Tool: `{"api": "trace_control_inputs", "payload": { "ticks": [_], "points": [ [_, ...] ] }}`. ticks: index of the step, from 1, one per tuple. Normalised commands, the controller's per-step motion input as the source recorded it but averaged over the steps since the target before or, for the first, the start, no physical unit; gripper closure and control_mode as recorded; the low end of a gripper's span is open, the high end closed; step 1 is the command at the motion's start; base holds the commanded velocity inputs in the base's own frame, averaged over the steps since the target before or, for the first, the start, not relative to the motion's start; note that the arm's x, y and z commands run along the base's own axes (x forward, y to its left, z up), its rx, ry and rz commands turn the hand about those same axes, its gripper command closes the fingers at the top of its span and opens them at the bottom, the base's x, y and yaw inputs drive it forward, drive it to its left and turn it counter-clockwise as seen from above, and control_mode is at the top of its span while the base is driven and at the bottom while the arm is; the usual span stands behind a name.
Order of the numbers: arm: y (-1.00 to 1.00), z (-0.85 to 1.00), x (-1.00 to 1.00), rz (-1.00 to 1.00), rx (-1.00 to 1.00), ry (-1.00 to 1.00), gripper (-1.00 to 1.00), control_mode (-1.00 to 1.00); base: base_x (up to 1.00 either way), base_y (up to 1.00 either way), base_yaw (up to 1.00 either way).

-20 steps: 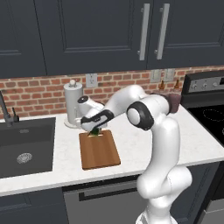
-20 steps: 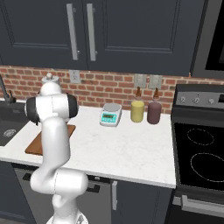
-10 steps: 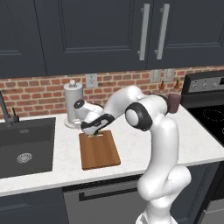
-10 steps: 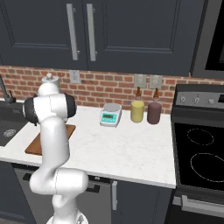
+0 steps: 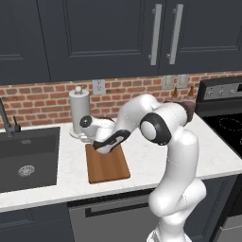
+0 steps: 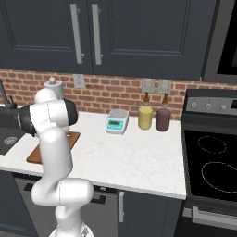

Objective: Pick up the sponge from the counter and clean the cutting board by briefly scrubbing or pressing down on the cutting board. Once finished, release the sponge.

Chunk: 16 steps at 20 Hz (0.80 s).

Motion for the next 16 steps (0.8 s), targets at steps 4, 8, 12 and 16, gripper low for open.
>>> {"api": "trace_control_inputs", "payload": {
  "ticks": [4,8,12,16],
  "points": [
    [0.0,-0.29,-0.41,0.0,0.0,-0.11,1.0,-1.0,0.0,0.0,0.0],
    [0.0,-0.39,-0.5,0.0,0.0,-0.07,1.0,-1.0,0.0,0.0,0.0],
    [0.0,-0.47,-0.62,0.0,0.0,-0.01,1.0,-1.0,0.0,0.0,0.0],
    [0.0,-0.46,-0.68,0.0,0.0,0.0,1.0,-1.0,0.0,0.0,0.0]
  ]
}}
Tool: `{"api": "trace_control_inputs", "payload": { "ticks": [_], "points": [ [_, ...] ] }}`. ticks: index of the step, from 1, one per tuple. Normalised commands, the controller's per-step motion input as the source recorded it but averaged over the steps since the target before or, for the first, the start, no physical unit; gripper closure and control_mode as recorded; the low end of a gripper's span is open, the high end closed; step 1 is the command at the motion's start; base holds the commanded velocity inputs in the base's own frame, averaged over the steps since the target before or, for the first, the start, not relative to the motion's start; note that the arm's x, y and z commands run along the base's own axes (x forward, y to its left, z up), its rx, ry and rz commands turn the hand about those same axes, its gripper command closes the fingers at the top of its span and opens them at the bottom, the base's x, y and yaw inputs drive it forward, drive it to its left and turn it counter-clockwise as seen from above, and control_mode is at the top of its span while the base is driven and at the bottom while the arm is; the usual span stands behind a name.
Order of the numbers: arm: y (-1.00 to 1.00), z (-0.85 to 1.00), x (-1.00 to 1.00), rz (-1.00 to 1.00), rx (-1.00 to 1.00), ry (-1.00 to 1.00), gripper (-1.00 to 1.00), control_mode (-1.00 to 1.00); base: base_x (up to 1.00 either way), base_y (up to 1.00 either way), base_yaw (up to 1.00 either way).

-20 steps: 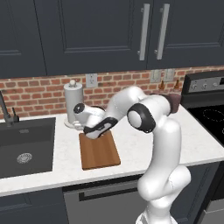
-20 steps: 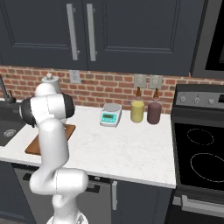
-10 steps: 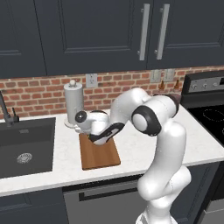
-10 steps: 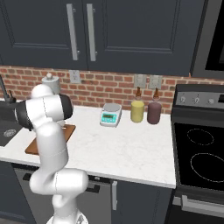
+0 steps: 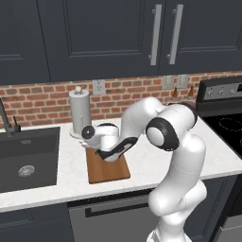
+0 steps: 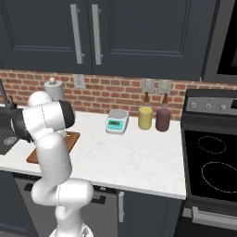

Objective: Pick up the sponge from the counter and clean the cutting board by briefly scrubbing or pressing down on the cutting board. Once finished, release the sponge.

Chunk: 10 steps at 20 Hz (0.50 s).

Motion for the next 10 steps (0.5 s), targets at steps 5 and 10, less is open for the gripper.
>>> {"api": "trace_control_inputs", "payload": {
  "ticks": [5,10],
  "points": [
    [0.0,-0.58,-0.74,0.0,0.0,0.0,1.0,-1.0,0.0,0.0,0.0],
    [0.0,-0.7,-0.78,0.0,0.0,0.0,1.0,-1.0,0.0,0.0,0.0]
  ]
}}
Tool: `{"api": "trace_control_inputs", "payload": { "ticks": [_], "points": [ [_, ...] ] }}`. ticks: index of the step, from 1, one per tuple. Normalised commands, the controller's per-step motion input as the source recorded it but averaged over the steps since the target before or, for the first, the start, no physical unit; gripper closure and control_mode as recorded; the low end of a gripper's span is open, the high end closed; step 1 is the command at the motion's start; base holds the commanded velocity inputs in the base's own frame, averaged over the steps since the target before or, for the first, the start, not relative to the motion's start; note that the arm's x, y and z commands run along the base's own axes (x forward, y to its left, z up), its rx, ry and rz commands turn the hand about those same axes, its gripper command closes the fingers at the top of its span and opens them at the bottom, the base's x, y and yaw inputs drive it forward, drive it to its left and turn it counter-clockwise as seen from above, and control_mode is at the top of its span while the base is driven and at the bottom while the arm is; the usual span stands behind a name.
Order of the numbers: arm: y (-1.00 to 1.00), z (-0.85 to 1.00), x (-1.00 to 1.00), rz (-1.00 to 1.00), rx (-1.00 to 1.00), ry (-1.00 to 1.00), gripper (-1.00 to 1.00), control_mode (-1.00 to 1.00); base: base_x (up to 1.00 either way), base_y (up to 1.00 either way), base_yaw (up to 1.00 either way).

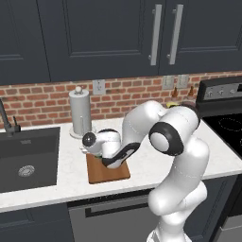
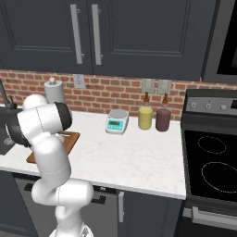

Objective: Pick up the sponge from the counter and clean the cutting board by briefly scrubbing or pressing down on the cutting board. Once finished, release the sponge.

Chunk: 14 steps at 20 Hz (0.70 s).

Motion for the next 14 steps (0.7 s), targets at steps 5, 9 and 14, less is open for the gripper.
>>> {"api": "trace_control_inputs", "payload": {
  "ticks": [5,9,14],
  "points": [
    [0.0,-0.58,-0.75,0.0,0.0,0.08,1.0,-1.0,0.0,0.0,0.0],
    [0.0,-0.28,-0.66,0.0,0.0,0.17,1.0,-1.0,0.0,0.0,0.0],
    [0.02,-0.32,-0.75,0.0,-0.01,0.12,1.0,-1.0,0.0,0.0,0.0]
  ]
}}
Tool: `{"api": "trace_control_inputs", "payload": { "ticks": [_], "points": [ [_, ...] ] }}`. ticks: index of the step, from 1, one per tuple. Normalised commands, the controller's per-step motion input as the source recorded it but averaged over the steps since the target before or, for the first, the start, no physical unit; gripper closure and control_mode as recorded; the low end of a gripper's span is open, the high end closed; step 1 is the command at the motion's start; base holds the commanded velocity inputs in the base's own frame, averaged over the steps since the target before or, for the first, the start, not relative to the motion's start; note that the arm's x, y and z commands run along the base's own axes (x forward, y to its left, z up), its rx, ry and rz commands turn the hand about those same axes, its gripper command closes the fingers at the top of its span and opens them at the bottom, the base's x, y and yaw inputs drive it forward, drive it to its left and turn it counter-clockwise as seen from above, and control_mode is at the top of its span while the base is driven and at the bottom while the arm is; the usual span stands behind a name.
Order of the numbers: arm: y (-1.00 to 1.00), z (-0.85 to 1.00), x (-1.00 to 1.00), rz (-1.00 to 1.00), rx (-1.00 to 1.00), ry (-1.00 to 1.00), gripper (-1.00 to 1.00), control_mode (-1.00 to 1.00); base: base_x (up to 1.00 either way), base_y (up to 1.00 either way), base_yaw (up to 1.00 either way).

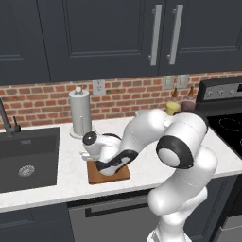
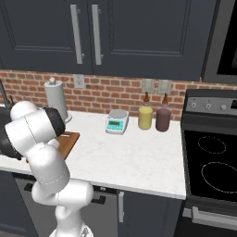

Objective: Pick up the sponge from the counter and clean the cutting board by briefly scrubbing or pressing down on the cutting board. Once finished, release the sponge.

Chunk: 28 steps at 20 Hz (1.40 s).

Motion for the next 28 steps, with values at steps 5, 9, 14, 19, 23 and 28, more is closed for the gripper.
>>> {"api": "trace_control_inputs", "payload": {
  "ticks": [5,9,14,19,23,28],
  "points": [
    [0.12,-0.54,-0.88,0.0,-0.04,0.01,1.0,-1.0,0.0,0.0,0.0],
    [0.08,-0.7,-0.84,0.0,-0.03,0.0,1.0,-1.0,0.0,0.0,0.0],
    [0.0,-0.68,-0.64,0.0,0.0,0.07,1.0,-1.0,0.0,0.0,0.0],
    [-0.18,-0.46,-0.39,0.0,0.01,0.17,1.0,-1.0,0.0,0.0,0.0],
    [-0.41,-0.24,-0.4,-0.01,0.05,0.17,1.0,-1.0,0.0,0.0,0.0],
    [-0.3,0.1,-0.52,-0.03,0.03,-0.14,1.0,-1.0,0.0,0.0,0.0]
  ]
}}
